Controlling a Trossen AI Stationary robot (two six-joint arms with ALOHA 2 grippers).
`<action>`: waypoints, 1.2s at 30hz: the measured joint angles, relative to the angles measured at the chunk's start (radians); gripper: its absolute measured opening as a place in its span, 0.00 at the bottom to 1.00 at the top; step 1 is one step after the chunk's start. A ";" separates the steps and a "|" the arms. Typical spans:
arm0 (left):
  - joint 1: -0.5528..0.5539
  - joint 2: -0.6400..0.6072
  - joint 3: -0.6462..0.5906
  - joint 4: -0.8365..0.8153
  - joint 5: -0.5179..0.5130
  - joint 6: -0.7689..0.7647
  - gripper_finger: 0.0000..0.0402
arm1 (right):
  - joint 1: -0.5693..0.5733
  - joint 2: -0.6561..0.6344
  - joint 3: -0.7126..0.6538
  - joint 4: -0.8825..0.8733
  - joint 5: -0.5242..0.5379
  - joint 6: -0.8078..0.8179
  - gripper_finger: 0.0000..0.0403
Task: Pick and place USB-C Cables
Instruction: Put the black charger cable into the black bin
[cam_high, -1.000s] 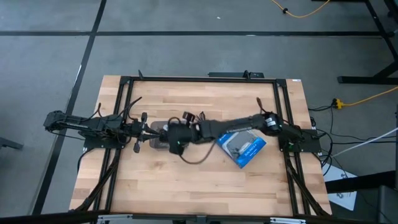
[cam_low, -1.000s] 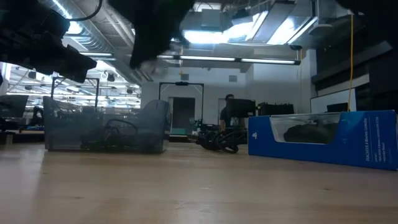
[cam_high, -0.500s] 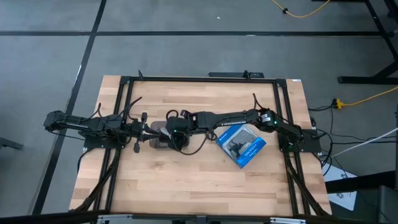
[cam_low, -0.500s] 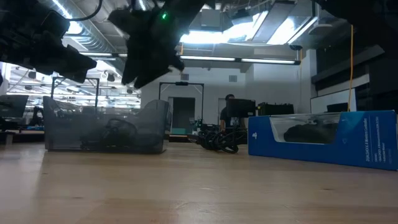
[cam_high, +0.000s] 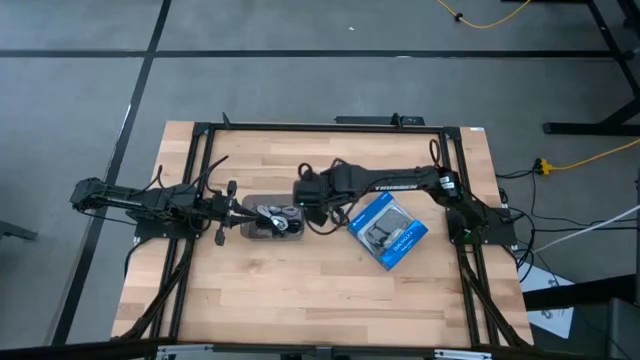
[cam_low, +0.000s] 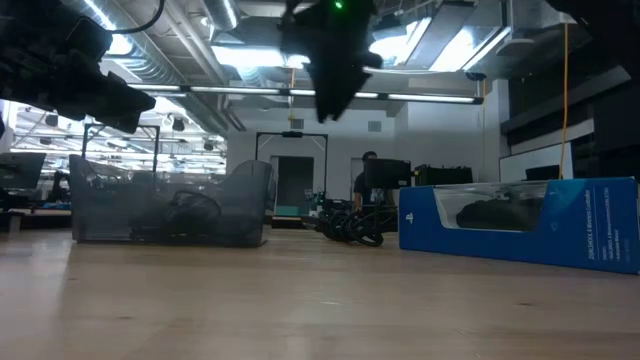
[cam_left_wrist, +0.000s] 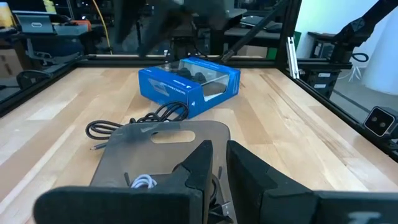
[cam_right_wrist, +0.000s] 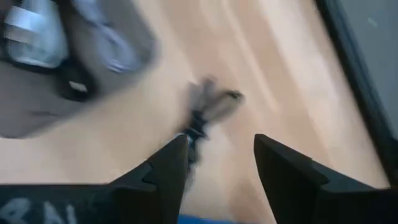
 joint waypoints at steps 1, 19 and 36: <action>0.000 0.000 0.000 0.000 0.000 0.000 0.10 | -0.004 -0.001 -0.009 -0.023 0.025 0.016 0.46; 0.000 0.000 0.000 0.003 0.000 0.000 0.10 | -0.184 -0.073 -0.140 -0.187 0.106 0.010 0.42; 0.000 0.000 0.000 0.000 0.000 0.000 0.10 | -0.534 -0.141 -0.140 -0.043 -0.368 -0.001 0.42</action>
